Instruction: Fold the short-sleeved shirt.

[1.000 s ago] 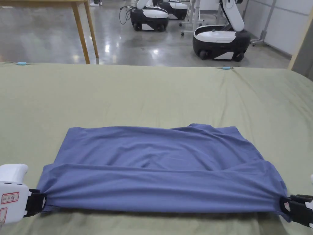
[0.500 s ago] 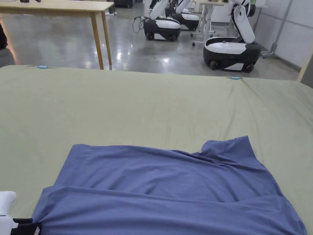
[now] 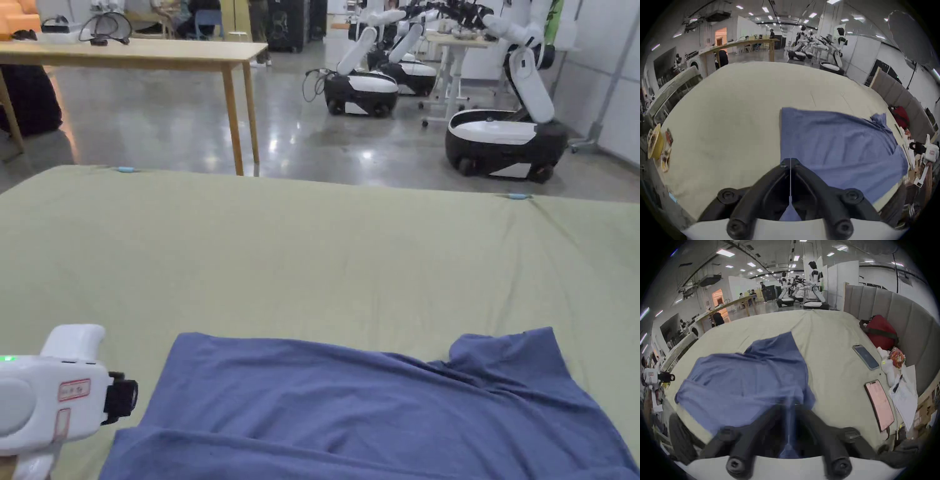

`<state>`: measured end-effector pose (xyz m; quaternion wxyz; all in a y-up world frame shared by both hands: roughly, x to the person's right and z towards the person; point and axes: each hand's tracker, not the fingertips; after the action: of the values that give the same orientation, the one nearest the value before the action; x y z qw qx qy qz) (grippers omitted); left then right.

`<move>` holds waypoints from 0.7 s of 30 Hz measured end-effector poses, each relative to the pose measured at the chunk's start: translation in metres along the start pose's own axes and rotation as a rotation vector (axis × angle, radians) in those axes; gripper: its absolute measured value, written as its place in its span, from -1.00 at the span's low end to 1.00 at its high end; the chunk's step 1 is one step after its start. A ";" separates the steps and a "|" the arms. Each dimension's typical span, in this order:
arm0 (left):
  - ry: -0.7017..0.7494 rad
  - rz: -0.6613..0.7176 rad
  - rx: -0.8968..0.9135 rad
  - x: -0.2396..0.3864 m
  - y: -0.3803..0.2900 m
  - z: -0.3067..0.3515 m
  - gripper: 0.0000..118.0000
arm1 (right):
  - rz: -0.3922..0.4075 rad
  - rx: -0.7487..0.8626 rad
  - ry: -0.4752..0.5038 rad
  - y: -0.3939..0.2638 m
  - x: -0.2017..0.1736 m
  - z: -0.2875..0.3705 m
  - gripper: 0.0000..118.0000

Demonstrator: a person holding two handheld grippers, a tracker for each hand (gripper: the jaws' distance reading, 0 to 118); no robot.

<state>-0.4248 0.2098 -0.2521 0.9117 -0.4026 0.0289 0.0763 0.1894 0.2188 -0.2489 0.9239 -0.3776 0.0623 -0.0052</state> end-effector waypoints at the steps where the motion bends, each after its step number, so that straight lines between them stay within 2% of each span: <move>1: -0.004 0.007 -0.010 0.002 0.011 -0.014 -1.00 | -0.002 0.006 0.001 0.005 0.000 -0.007 -0.99; 3: -0.002 0.007 -0.015 0.008 0.031 -0.039 -1.00 | 0.006 -0.006 -0.013 0.012 -0.002 -0.024 -0.99; 4: -0.004 0.006 -0.020 0.009 0.040 -0.053 -0.84 | 0.008 -0.011 -0.010 0.015 -0.002 -0.030 -0.99; 5: 0.000 0.009 -0.032 0.011 0.048 -0.067 -0.60 | 0.009 -0.017 -0.008 0.018 -0.001 -0.036 -0.99; 6: 0.015 0.011 -0.038 0.012 0.055 -0.081 -0.17 | 0.005 -0.024 0.001 0.020 0.002 -0.042 -0.99; 7: 0.031 0.015 -0.058 0.013 0.062 -0.095 0.61 | 0.005 -0.030 -0.002 0.023 0.003 -0.048 -0.99; 8: 0.049 0.029 -0.092 0.008 0.069 -0.112 0.88 | 0.006 -0.035 -0.006 0.024 0.004 -0.053 -0.99; 10: 0.044 0.008 -0.129 0.008 0.076 -0.138 0.97 | 0.005 -0.052 -0.009 0.027 0.008 -0.064 -0.99; 13: 0.104 -0.016 -0.152 0.010 0.083 -0.167 0.92 | 0.012 -0.069 -0.018 0.030 0.012 -0.074 -0.99; 17: 0.106 -0.044 -0.162 0.016 0.082 -0.182 0.88 | 0.000 -0.086 -0.033 0.031 0.019 -0.083 -0.99; 18: 0.122 -0.067 -0.172 0.019 0.080 -0.184 0.81 | -0.006 -0.086 -0.037 0.031 0.019 -0.083 -0.99; 21: 0.072 -0.059 -0.169 0.023 0.073 -0.168 0.21 | -0.013 -0.097 -0.034 0.036 0.022 -0.086 -0.99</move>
<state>-0.4124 0.1373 -0.4214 0.8748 -0.4811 0.0433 0.0369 0.1992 0.1834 -0.3373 0.9053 -0.4224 0.0444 -0.0017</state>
